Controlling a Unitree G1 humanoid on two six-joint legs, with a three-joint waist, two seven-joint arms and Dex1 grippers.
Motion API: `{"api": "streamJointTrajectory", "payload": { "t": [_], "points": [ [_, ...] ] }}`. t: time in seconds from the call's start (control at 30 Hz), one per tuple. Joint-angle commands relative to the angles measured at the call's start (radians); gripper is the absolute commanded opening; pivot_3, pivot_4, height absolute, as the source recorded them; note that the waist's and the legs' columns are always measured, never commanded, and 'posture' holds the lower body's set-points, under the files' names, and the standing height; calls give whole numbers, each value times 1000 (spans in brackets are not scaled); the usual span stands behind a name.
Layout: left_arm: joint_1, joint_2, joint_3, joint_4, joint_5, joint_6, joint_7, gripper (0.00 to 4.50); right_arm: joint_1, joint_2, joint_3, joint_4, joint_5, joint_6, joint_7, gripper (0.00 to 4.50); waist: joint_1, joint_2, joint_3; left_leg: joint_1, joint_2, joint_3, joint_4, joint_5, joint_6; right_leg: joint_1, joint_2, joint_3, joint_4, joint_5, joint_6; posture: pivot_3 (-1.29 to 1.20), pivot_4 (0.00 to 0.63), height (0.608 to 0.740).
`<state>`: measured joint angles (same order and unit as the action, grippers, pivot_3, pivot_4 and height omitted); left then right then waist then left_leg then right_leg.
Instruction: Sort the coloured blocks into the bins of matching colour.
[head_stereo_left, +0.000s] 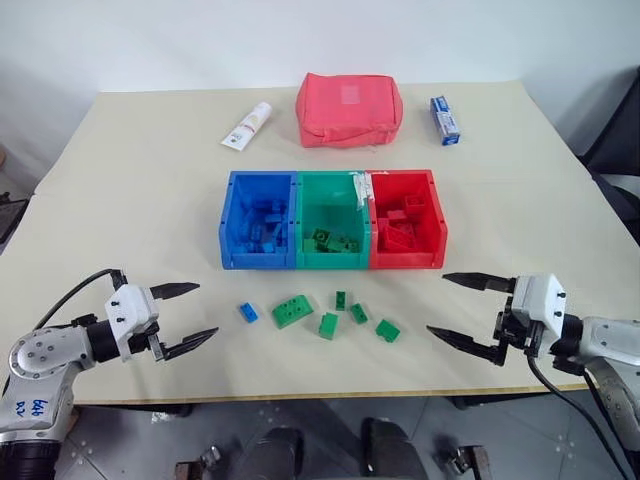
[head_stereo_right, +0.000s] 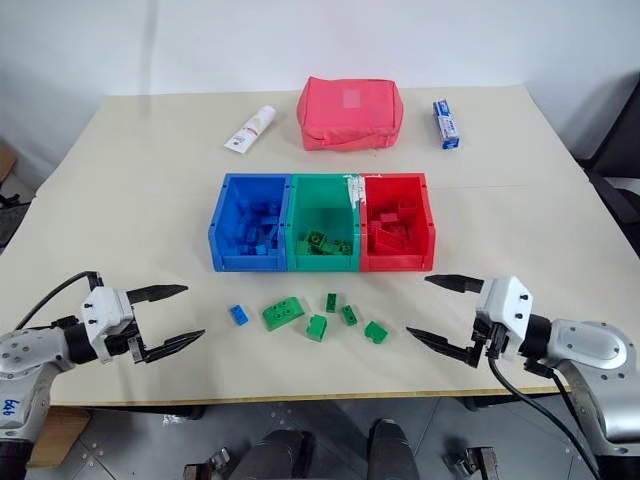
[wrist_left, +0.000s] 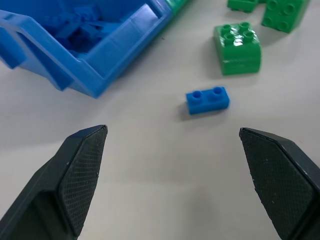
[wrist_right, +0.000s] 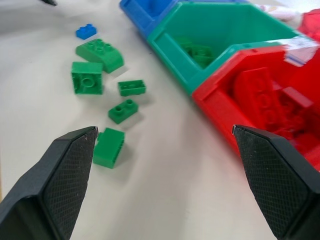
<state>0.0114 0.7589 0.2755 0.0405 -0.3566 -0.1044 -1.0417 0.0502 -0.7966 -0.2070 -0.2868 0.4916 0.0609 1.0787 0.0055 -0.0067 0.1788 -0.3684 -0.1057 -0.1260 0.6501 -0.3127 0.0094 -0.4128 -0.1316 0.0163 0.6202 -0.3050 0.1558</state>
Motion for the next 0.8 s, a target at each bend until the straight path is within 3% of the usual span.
{"api": "streamJointTrajectory", "payload": {
  "t": [0.03, 0.17, 0.33, 0.57, 0.8],
  "points": [
    [-8, -12, 1, -53, -21, 14, 18, 4489, 22, -17, -64, -9, 16, -11, 14, 4500, 0, 0, 0, 0, 0, 0, 0, 0, 0, 0, 0, 0, 0, 0, 0, 0, 150, 740],
    [-37, -41, -59, -131, -59, 72, -1, 4489, 120, -67, -183, 19, 18, -5, 57, 4500, 16, 0, 0, 0, -1, 0, 0, -1, 1, 0, 0, 0, 0, 0, 0, 0, 150, 740],
    [-63, -68, -175, -243, -62, 93, -45, 4489, 253, -138, -221, 1, -31, 32, 109, 4500, 21, 0, 0, 0, 0, 1, 0, -1, 1, 1, 0, 0, -1, 0, 0, 0, 150, 740],
    [-72, -85, -219, -258, -42, 81, -45, 4489, 94, -183, 50, -260, 23, 464, -63, 4500, -3, 0, 0, 2, 5, 4, 1, 0, -2, 1, 1, -4, 0, 1, 1, 0, 150, 740],
    [-45, -72, -190, -267, -51, 83, -34, 4489, -131, -51, 367, -244, -164, 580, -239, 4500, 9, 0, 0, -1, 4, 0, 1, -2, -3, -1, 0, -8, -1, 0, -2, 0, 150, 740]
  ]
}}
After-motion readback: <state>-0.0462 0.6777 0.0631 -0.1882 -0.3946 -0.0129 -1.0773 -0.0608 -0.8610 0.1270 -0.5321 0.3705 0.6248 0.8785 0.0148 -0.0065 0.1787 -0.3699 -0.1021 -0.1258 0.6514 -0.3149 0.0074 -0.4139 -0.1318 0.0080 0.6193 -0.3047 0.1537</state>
